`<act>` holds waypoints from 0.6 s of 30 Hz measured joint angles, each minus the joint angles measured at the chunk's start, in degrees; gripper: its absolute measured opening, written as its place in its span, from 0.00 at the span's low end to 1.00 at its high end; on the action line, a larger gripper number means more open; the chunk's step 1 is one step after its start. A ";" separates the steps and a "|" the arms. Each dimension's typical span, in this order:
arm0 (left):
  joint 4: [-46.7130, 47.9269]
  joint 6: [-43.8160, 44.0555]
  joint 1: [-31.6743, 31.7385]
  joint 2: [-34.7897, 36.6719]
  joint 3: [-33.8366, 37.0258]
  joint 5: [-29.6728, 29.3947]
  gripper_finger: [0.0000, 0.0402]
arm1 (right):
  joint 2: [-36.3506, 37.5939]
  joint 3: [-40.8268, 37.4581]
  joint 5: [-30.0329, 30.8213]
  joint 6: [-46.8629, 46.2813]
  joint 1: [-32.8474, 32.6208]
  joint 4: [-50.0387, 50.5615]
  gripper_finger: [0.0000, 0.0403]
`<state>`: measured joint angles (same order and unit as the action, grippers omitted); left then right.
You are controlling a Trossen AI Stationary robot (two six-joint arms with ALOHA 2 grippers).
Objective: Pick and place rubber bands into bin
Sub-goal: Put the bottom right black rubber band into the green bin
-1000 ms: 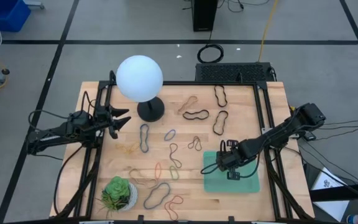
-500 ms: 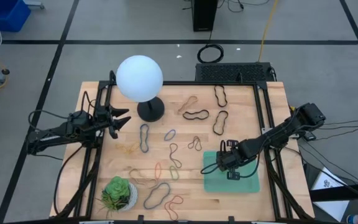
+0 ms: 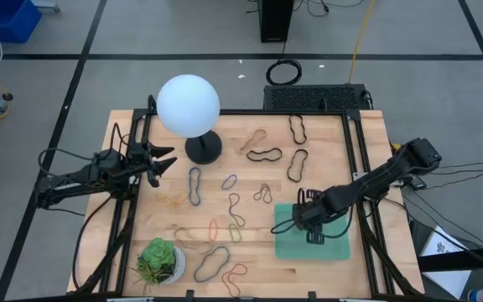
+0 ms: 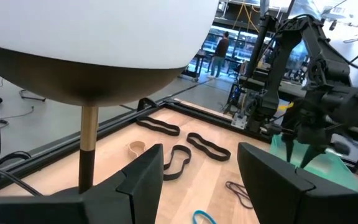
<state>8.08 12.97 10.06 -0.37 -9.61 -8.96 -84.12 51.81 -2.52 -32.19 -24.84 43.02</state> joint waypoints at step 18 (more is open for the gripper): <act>0.43 0.81 0.00 -0.01 0.00 0.04 0.53 | 22.84 8.68 21.89 5.01 6.97 2.35 0.36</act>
<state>8.50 13.78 10.06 -0.38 -9.61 -8.92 -61.29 60.49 19.37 -27.18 -17.87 45.37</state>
